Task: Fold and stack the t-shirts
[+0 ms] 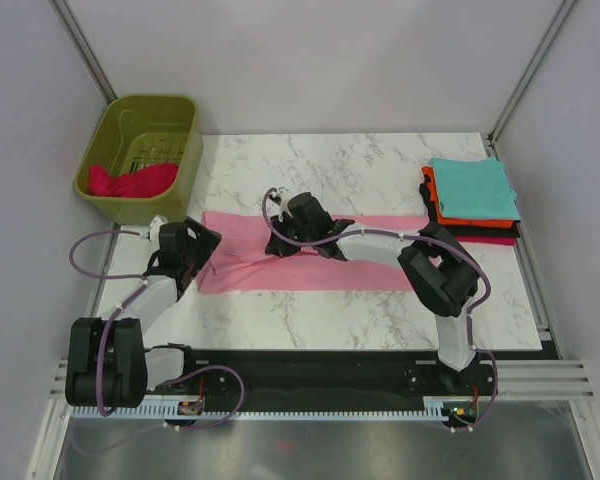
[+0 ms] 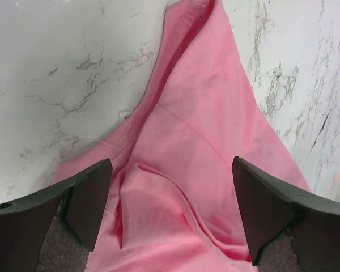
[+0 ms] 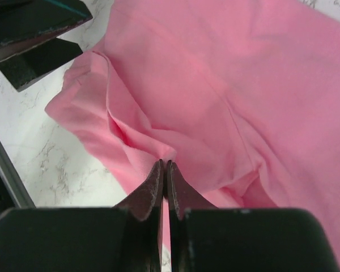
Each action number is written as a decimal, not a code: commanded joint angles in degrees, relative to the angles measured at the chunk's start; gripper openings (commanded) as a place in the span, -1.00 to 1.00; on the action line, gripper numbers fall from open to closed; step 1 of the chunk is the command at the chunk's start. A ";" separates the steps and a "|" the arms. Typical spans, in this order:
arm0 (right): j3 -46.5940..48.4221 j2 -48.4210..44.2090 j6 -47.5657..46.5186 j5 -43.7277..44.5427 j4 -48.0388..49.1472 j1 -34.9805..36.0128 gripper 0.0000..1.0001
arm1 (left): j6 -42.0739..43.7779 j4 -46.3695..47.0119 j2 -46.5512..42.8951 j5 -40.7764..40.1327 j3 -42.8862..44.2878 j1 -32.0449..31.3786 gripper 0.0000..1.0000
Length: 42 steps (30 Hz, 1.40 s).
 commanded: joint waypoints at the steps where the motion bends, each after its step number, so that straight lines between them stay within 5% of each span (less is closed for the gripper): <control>1: -3.17 -5.18 0.66 -1.10 3.51 0.19 -0.86 | 1.35 0.26 -1.27 -1.88 1.16 0.20 0.88; 10: -15.03 -11.07 2.06 -2.32 8.95 0.10 -0.78 | 2.23 0.61 -2.06 -2.14 1.07 0.20 0.89; 16: -20.04 -13.18 2.86 -0.22 8.77 0.19 -0.23 | 2.32 0.34 -2.94 -2.59 0.81 0.20 0.89; 25: -21.72 -17.04 2.77 -1.36 11.76 0.19 -0.17 | 4.08 0.43 -3.20 1.02 1.87 0.12 0.69; 29: -23.83 -19.60 1.98 -0.66 15.54 0.19 0.21 | 4.08 0.61 -3.03 1.54 1.86 -0.32 0.68; 32: -21.03 -18.46 -0.12 0.75 14.59 0.28 0.36 | 4.08 0.70 -1.63 2.16 2.39 -0.24 0.68; 42: -0.11 1.13 -0.83 -7.15 10.72 1.07 0.43 | 3.03 2.37 0.40 3.04 2.22 -0.24 0.68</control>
